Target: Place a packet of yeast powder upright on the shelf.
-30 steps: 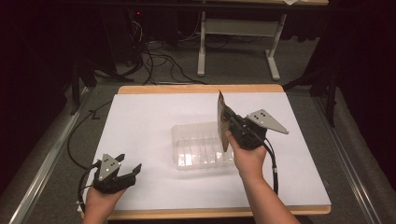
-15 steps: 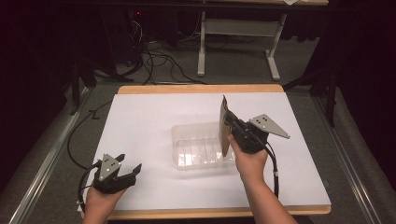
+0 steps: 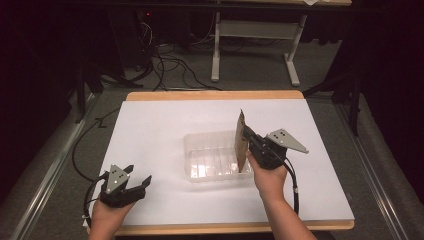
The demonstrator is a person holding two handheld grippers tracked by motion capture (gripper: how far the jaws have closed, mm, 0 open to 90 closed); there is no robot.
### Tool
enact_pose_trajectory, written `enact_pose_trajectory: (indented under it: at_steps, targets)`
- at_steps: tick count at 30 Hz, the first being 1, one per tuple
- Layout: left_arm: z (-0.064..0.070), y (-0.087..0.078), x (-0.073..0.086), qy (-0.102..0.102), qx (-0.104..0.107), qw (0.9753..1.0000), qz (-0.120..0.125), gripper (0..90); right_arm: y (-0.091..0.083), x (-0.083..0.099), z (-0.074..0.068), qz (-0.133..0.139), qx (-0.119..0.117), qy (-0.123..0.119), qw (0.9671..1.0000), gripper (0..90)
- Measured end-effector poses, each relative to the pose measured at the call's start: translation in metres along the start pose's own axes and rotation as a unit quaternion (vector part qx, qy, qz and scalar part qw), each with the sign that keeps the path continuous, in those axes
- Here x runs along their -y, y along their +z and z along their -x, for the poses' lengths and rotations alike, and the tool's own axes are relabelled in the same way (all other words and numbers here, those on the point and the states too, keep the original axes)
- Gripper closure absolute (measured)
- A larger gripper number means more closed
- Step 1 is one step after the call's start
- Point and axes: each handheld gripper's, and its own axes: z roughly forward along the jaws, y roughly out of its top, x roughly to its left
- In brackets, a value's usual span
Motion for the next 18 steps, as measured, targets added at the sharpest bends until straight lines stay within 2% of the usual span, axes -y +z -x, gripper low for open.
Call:
enact_pose_trajectory:
  at_steps: [7, 14, 18]
  targets:
    - [0.0003, 0.0011, -0.0002, 0.002, 0.001, 1.0, -0.002, 30.0, -0.0029, 0.0059, 0.0005, -0.005, -0.001, -0.015, 0.9999, 90.0]
    - [0.0004, 0.0017, -0.0003, 0.004, 0.002, 1.0, -0.004, 29.9, -0.0078, 0.0101, 0.0043, -0.007, 0.001, -0.019, 0.9998, 89.6]
    - [-0.001, 0.0016, 0.0, 0.0, 0.001, 1.0, -0.002, 30.0, -0.0094, 0.0088, 0.0062, -0.013, -0.005, -0.021, 0.9997, 86.0]
